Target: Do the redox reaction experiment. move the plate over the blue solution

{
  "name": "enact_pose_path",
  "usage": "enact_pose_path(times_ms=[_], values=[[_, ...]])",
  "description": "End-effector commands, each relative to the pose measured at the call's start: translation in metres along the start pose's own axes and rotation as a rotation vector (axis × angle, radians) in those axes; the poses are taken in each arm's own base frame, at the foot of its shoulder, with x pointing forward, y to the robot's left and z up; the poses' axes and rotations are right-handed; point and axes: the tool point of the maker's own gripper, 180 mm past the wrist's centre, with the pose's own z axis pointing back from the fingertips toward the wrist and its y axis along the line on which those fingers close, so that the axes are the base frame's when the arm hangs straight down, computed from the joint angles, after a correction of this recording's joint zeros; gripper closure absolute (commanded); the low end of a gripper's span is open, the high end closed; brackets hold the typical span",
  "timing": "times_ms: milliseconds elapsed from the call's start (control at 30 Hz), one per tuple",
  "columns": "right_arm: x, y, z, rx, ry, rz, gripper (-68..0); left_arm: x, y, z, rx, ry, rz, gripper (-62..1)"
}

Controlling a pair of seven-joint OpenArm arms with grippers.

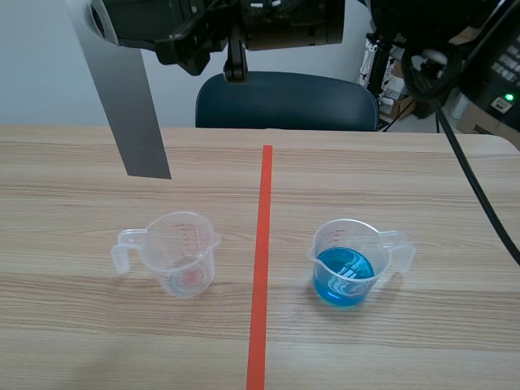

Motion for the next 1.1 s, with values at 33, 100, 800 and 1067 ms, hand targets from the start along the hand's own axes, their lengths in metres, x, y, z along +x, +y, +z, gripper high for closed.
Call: enact_pose_path(times_ms=[33, 100, 800, 1067], values=[[0.014, -0.005, 0.015, -0.008, -0.051, 0.003, -0.6, 0.009, 0.003, -0.001, 0.004, -0.044, -0.001, -52.3], [0.014, -0.005, 0.021, -0.001, -0.049, 0.008, -0.6, 0.009, 0.003, -0.001, 0.004, -0.044, 0.0, -52.3], [0.017, -0.034, 0.126, -0.112, -0.021, 0.041, -0.6, 0.011, 0.005, -0.001, 0.012, -0.058, -0.003, -52.3], [0.019, -0.047, 0.169, -0.213, 0.033, 0.069, -0.6, 0.011, 0.006, -0.001, 0.014, -0.059, -0.002, -52.3]])
